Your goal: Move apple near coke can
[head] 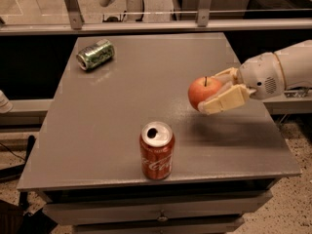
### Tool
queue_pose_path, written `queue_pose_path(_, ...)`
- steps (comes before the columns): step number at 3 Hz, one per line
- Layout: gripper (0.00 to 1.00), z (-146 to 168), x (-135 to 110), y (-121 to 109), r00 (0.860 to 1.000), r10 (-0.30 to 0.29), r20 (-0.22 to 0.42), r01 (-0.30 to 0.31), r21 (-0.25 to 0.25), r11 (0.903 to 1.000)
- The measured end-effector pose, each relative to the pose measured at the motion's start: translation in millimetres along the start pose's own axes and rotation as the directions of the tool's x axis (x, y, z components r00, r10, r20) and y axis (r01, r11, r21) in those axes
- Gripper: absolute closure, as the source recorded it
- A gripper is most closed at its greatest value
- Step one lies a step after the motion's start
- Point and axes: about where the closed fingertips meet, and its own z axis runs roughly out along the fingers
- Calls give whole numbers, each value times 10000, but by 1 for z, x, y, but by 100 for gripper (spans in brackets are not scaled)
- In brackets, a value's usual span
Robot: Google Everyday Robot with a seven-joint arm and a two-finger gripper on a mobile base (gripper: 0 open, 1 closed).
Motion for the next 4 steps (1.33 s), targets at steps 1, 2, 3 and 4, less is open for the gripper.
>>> queue_pose_path(1,100,-2,22,21,9999,55,-131,-59,-326,9994)
queue_pose_path(2,100,6,38,38,9999,141,41,-138,-662,9977)
queue_pose_path(3,100,16,42,53,9991,229,369,-192,-972,9951)
queue_pose_path(4,83,24,42,67,9974,187,693,-100,-1236,9923)
